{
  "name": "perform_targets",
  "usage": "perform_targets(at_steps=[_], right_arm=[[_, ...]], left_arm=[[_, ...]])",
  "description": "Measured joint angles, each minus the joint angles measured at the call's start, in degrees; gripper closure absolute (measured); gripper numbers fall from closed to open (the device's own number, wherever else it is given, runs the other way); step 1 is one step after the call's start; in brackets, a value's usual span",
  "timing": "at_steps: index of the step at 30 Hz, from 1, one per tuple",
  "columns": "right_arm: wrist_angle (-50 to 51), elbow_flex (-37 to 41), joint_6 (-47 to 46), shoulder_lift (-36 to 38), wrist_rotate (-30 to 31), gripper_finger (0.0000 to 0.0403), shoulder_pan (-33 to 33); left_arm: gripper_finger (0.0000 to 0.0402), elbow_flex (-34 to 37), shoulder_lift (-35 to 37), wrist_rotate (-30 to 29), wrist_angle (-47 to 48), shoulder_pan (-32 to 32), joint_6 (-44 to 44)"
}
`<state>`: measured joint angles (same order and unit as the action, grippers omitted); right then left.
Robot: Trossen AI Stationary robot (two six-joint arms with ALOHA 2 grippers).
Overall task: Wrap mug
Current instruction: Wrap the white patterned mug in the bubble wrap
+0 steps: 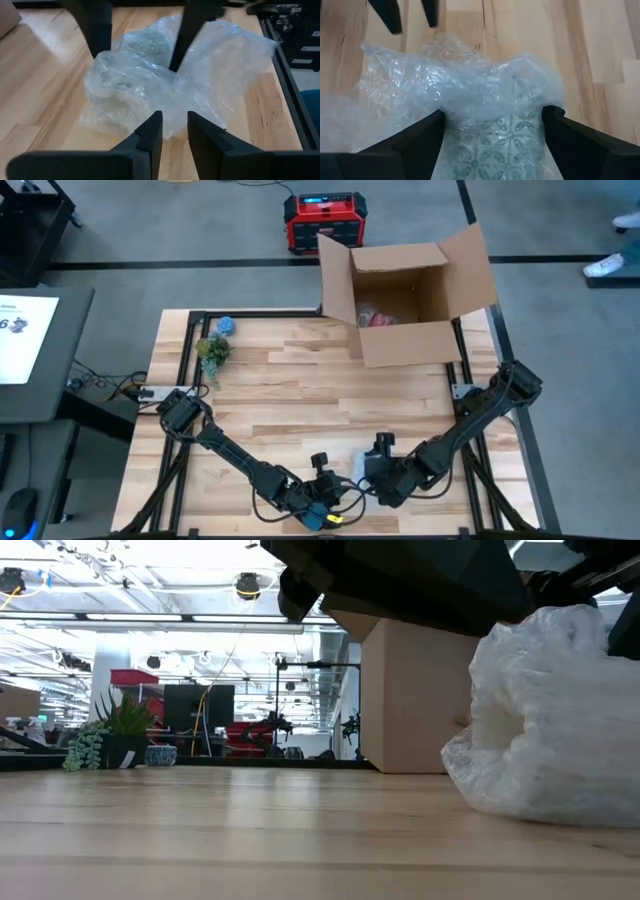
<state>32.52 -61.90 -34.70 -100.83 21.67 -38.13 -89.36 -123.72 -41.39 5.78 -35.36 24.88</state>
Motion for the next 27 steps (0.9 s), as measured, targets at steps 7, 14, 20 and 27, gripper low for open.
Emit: perform_targets(at_steps=[7,14,20,27], right_arm=[[7.2,-1.8,0.0,4.3,-8.1,0.0091,0.5],[16.9,-4.4,-5.8,6.1,-10.8,0.009,0.8],[15.1,-2.4,-7.4,3.0,-11.6,0.0066,0.7],[13.0,-2.1,-7.5,0.6,-12.2,0.0035,1.9]], left_arm=[[0.0331,0.0,1.1,-0.5,0.1,-0.9,-1.6],[0.0331,0.0,1.3,-0.9,1.2,-0.9,-1.3],[0.0331,0.0,1.3,-0.8,2.7,-0.9,-3.0],[0.033,-0.1,-0.5,0.5,-1.5,0.6,-8.0]])
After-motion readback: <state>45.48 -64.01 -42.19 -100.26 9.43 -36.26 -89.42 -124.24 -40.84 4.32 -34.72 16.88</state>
